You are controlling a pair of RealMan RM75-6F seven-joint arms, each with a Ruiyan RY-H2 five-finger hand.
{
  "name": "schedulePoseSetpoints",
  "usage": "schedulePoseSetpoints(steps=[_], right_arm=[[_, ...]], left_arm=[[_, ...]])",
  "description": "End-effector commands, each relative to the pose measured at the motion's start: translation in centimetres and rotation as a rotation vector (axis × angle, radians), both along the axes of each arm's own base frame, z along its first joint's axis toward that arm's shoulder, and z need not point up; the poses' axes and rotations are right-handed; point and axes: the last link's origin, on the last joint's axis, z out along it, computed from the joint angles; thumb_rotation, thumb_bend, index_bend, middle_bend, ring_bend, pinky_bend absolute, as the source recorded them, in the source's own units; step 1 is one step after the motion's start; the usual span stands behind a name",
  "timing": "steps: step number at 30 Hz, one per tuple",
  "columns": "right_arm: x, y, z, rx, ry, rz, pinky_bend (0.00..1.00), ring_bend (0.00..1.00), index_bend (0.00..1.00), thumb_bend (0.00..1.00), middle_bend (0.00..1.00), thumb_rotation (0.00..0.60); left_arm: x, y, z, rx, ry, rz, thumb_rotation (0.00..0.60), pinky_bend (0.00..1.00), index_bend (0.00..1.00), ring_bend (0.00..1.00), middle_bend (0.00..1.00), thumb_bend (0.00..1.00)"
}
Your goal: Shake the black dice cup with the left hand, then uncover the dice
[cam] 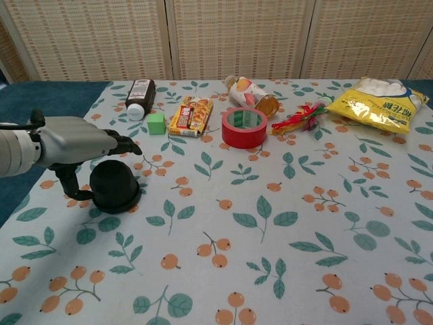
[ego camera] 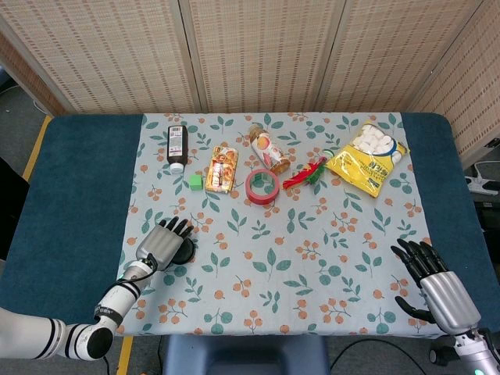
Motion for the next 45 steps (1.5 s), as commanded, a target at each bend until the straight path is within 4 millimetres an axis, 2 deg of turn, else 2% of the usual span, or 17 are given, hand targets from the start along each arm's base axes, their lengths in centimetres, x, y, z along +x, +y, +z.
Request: schedulePoseSetpoints(steps=[1, 9, 18, 35, 45], right_arm=[[0.0, 0.0, 0.0, 0.002, 0.001, 0.000, 0.00, 0.00, 0.00, 0.17, 0.00, 0.600], [0.1, 0.1, -0.1, 0.006, 0.002, 0.000, 0.00, 0.00, 0.00, 0.17, 0.00, 0.600], [0.0, 0.0, -0.1, 0.007, 0.004, -0.004, 0.00, 0.00, 0.00, 0.17, 0.00, 0.600], [0.1, 0.0, -0.2, 0.014, 0.007, -0.003, 0.00, 0.00, 0.00, 0.17, 0.00, 0.600], [0.1, 0.1, -0.1, 0.009, 0.001, -0.001, 0.00, 0.00, 0.00, 0.17, 0.00, 0.600]], left_arm=[[-0.2, -0.1, 0.0, 0.005, -0.006, -0.004, 0.600, 0.19, 0.05, 0.00, 0.00, 0.33], [-0.4, 0.1, -0.2, 0.027, -0.021, -0.030, 0.600, 0.19, 0.28, 0.00, 0.00, 0.34], [-0.4, 0.3, -0.3, 0.043, -0.037, -0.052, 0.600, 0.19, 0.41, 0.00, 0.00, 0.34], [-0.3, 0.0, 0.7, 0.022, -0.095, -0.062, 0.600, 0.20, 0.47, 0.00, 0.00, 0.34], [0.2, 0.3, 3.9, 0.104, -0.132, -0.064, 0.600, 0.22, 0.48, 0.00, 0.00, 0.34]])
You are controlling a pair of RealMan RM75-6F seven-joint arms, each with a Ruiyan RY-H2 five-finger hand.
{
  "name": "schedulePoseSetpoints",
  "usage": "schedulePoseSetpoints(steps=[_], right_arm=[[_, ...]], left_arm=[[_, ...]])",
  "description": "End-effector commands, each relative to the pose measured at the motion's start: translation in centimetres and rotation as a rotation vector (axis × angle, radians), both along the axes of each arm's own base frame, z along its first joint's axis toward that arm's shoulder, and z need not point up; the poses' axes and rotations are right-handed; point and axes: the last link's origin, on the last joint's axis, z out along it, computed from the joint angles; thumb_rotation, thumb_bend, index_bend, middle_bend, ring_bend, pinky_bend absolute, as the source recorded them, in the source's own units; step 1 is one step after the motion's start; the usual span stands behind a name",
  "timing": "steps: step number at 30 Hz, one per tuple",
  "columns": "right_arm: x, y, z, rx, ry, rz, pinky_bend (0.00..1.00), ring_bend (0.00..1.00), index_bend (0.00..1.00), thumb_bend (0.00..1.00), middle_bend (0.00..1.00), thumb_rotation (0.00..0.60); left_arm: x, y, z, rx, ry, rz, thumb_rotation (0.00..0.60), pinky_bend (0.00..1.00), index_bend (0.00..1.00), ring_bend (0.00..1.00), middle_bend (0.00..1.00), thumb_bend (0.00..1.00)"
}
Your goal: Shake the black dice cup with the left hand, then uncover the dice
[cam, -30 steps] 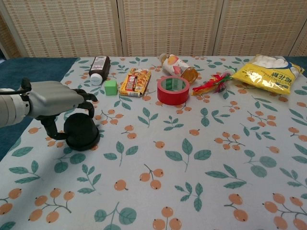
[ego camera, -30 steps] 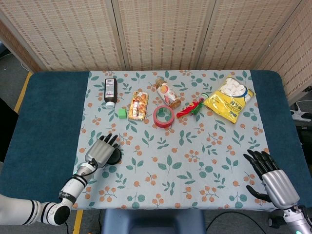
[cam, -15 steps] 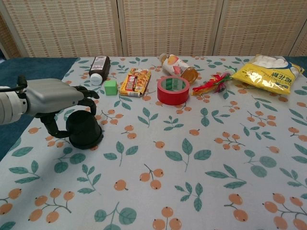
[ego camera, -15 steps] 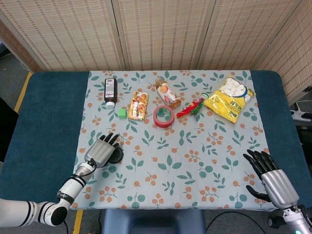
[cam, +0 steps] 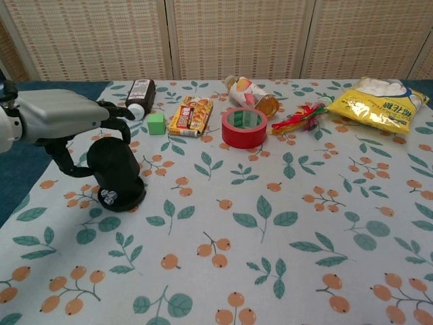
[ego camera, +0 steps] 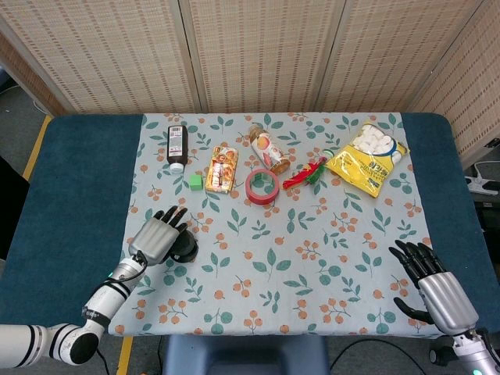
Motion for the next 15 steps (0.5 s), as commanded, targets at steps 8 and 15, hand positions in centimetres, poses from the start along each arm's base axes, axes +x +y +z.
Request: schedulePoseSetpoints(steps=[8, 15], right_arm=[[0.0, 0.2, 0.2, -0.002, -0.004, 0.006, 0.00, 0.00, 0.00, 0.17, 0.00, 0.600], [0.1, 0.2, -0.1, 0.004, 0.003, 0.006, 0.00, 0.00, 0.00, 0.17, 0.00, 0.600]], left_arm=[[-4.1, 1.5, 1.7, 0.051, 0.026, 0.146, 0.600, 0.22, 0.49, 0.00, 0.00, 0.34], [-6.6, 2.5, 1.3, 0.046, 0.067, 0.225, 0.600, 0.22, 0.40, 0.00, 0.00, 0.34]])
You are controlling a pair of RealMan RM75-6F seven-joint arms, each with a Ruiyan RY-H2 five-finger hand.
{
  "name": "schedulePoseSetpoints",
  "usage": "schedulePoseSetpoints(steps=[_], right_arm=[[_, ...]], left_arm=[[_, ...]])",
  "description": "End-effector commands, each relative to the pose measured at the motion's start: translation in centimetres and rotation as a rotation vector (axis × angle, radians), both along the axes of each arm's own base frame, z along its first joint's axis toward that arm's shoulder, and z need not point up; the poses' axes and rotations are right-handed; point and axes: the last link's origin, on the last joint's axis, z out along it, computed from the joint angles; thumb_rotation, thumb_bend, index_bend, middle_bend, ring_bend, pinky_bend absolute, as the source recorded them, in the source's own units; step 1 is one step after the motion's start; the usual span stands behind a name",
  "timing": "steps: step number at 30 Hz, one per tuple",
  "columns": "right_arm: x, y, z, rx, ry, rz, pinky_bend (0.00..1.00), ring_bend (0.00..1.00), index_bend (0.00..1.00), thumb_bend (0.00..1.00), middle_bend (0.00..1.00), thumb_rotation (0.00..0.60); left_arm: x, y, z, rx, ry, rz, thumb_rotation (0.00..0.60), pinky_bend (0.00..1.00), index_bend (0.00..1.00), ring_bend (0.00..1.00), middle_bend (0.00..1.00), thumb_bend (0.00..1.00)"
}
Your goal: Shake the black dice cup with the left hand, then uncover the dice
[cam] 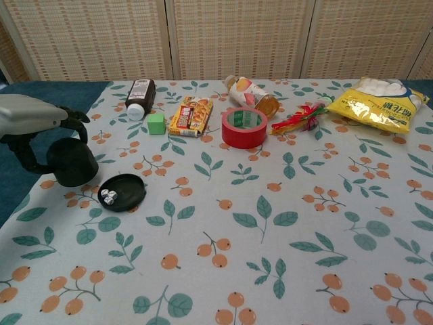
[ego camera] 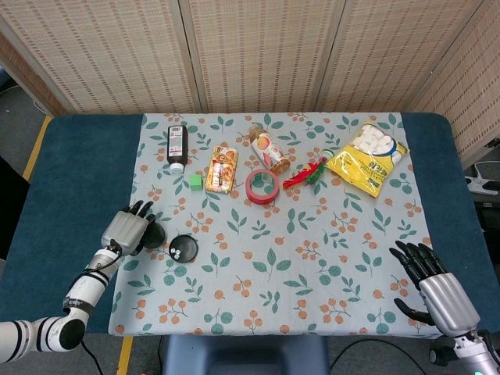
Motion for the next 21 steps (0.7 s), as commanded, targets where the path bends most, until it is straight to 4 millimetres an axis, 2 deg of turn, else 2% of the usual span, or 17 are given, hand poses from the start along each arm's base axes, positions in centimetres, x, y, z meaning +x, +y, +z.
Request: schedulePoseSetpoints(steps=[1, 4, 7, 8, 17, 19, 21], right_arm=[[0.0, 0.0, -0.1, 0.003, 0.004, -0.001, 0.00, 0.00, 0.00, 0.17, 0.00, 0.600], [0.0, 0.0, -0.2, 0.005, 0.007, -0.002, 0.00, 0.00, 0.00, 0.17, 0.00, 0.600], [0.0, 0.0, -0.3, 0.003, 0.012, -0.006, 0.00, 0.00, 0.00, 0.17, 0.00, 0.600], [0.0, 0.0, -0.3, 0.002, 0.013, -0.008, 0.00, 0.00, 0.00, 0.17, 0.00, 0.600], [0.1, 0.1, -0.2, -0.004, 0.009, -0.011, 0.00, 0.00, 0.00, 0.17, 0.00, 0.600], [0.1, 0.1, 0.0, -0.011, 0.005, -0.009, 0.00, 0.00, 0.00, 0.17, 0.00, 0.600], [0.1, 0.1, 0.2, -0.027, 0.001, -0.007, 0.00, 0.00, 0.00, 0.17, 0.00, 0.600]], left_arm=[[-0.8, 0.2, -0.3, 0.001, 0.026, 0.018, 0.600, 0.22, 0.38, 0.00, 0.00, 0.34], [-1.0, 0.3, -0.4, 0.001, 0.026, 0.035, 0.600, 0.21, 0.26, 0.00, 0.00, 0.34], [-1.1, 0.3, -0.3, -0.001, 0.032, 0.048, 0.600, 0.21, 0.04, 0.00, 0.00, 0.34], [-1.2, 0.3, -0.3, -0.002, 0.036, 0.053, 0.600, 0.22, 0.01, 0.00, 0.00, 0.34], [-0.4, -0.1, 0.4, 0.012, -0.016, 0.048, 0.600, 0.23, 0.00, 0.00, 0.00, 0.33], [0.7, -1.0, 1.7, 0.041, -0.095, 0.005, 0.600, 0.22, 0.00, 0.00, 0.00, 0.33], [1.8, -3.4, 3.6, 0.076, -0.238, -0.058, 0.600, 0.21, 0.00, 0.00, 0.00, 0.34]])
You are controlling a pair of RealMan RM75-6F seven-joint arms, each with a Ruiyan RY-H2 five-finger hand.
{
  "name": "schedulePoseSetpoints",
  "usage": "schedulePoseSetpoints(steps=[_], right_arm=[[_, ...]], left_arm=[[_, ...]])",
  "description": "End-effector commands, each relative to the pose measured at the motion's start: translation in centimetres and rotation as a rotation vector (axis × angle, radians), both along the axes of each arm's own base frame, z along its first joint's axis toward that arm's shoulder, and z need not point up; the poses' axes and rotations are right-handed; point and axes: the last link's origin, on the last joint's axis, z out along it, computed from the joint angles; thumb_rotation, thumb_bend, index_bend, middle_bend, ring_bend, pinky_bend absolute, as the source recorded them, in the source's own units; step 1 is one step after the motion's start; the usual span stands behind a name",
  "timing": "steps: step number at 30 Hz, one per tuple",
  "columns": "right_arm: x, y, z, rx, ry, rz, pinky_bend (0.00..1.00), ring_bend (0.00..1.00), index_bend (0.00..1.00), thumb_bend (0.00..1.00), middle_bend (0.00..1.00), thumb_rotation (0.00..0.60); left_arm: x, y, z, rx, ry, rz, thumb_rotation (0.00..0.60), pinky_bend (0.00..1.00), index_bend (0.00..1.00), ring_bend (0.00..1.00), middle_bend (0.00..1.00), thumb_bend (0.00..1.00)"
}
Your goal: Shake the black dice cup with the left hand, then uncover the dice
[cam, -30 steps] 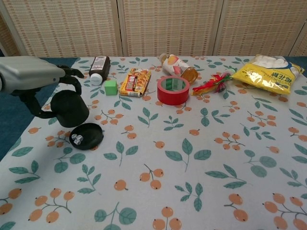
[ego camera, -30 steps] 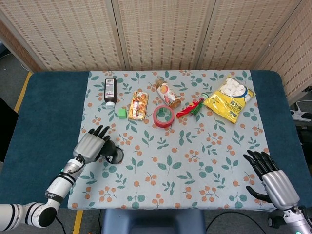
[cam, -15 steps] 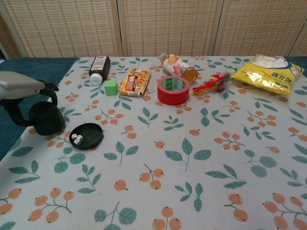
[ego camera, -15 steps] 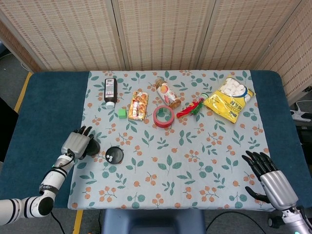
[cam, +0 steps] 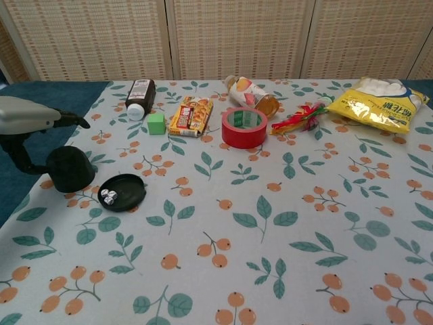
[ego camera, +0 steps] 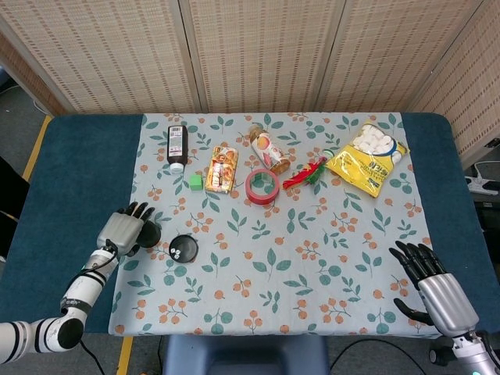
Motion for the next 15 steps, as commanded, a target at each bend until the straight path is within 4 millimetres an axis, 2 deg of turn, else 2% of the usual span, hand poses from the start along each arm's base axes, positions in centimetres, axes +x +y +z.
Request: schedulePoseSetpoints(steps=[1, 2, 3, 5, 6, 9, 11, 15], right_arm=[[0.0, 0.0, 0.3, -0.024, -0.003, 0.003, 0.00, 0.00, 0.00, 0.17, 0.00, 0.600], [-0.1, -0.1, 0.3, -0.030, 0.000, 0.004, 0.00, 0.00, 0.00, 0.17, 0.00, 0.600], [-0.1, -0.1, 0.3, -0.040, 0.004, 0.003, 0.00, 0.00, 0.00, 0.17, 0.00, 0.600], [-0.3, -0.3, 0.3, -0.055, 0.014, -0.002, 0.00, 0.00, 0.00, 0.17, 0.00, 0.600], [-0.3, -0.3, 0.3, -0.064, 0.022, -0.007, 0.00, 0.00, 0.00, 0.17, 0.00, 0.600], [-0.4, -0.5, 0.2, -0.079, 0.036, -0.019, 0.00, 0.00, 0.00, 0.17, 0.00, 0.600], [-0.4, -0.6, 0.0, -0.077, 0.041, -0.019, 0.00, 0.00, 0.00, 0.17, 0.00, 0.600], [-0.3, -0.6, -0.4, -0.063, 0.050, -0.024, 0.00, 0.00, 0.00, 0.17, 0.00, 0.600]], left_arm=[[1.9, -4.2, 3.8, 0.083, -0.270, -0.115, 0.600, 0.20, 0.00, 0.00, 0.00, 0.34], [1.6, -5.4, 4.5, 0.104, -0.329, -0.144, 0.600, 0.20, 0.00, 0.00, 0.00, 0.34], [0.9, -7.7, 5.5, 0.153, -0.449, -0.170, 0.600, 0.19, 0.00, 0.00, 0.00, 0.34], [-1.6, -11.5, 6.5, 0.217, -0.552, -0.205, 0.600, 0.18, 0.00, 0.00, 0.00, 0.34], [-3.6, -13.8, 6.7, 0.262, -0.587, -0.209, 0.600, 0.16, 0.00, 0.00, 0.00, 0.34], [-7.3, -18.2, 6.4, 0.328, -0.616, -0.203, 0.600, 0.10, 0.00, 0.00, 0.00, 0.34], [-8.3, -19.2, 6.6, 0.345, -0.581, -0.223, 0.600, 0.07, 0.00, 0.00, 0.00, 0.34], [-9.0, -19.3, 7.2, 0.354, -0.641, -0.236, 0.600, 0.06, 0.00, 0.00, 0.00, 0.34]])
